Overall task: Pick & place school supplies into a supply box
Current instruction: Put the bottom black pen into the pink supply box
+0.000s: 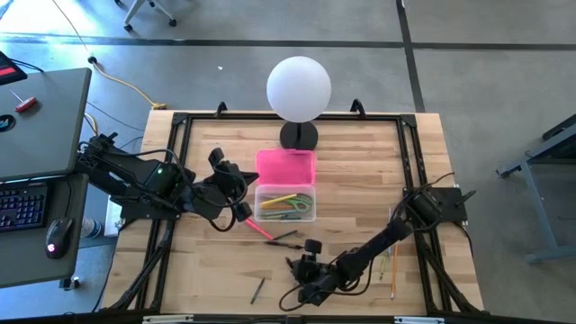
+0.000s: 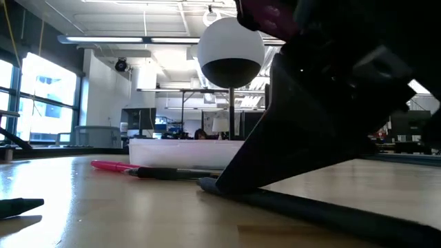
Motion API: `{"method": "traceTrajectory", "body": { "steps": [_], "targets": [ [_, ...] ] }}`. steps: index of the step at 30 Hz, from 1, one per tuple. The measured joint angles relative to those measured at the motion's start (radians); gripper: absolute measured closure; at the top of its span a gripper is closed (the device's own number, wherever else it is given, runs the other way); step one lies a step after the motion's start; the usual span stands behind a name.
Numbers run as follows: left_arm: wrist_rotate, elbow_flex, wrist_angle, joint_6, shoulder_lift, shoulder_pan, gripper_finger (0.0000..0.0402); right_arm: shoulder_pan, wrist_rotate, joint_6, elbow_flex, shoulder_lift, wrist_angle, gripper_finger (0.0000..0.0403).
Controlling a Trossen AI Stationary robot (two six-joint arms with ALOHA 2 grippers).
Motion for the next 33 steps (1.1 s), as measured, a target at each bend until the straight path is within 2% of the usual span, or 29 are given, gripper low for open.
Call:
{"method": "traceTrajectory", "body": {
  "steps": [5, 11, 15, 18, 27, 33],
  "targets": [
    [0.017, 0.0, -0.003, 0.0, 0.0, 0.0, 0.0355, -0.003, -0.024, -0.083, 0.009, 0.0, 0.018, 0.0322],
    [0.018, 0.0, -0.011, 0.0, 0.0, 0.0, 0.0355, -0.011, -0.052, -0.089, -0.017, -0.002, 0.009, 0.0364],
    [0.045, 0.0, -0.011, 0.0, 0.0, 0.0, 0.0355, -0.011, -0.048, -0.091, -0.056, -0.004, 0.055, 0.0371],
    [0.067, 0.0, -0.011, 0.0, 0.0, 0.0, 0.0355, -0.003, -0.049, -0.091, -0.093, -0.004, 0.123, 0.0354],
    [0.089, 0.0, -0.011, 0.0, 0.0, 0.0, 0.0355, 0.007, -0.022, -0.05, -0.245, -0.002, 0.424, 0.0272],
    [0.089, 0.0, -0.016, 0.0, 0.0, 0.0, 0.0355, 0.033, 0.076, -0.148, -0.314, -0.002, 0.511, 0.0264]
  ]
}}
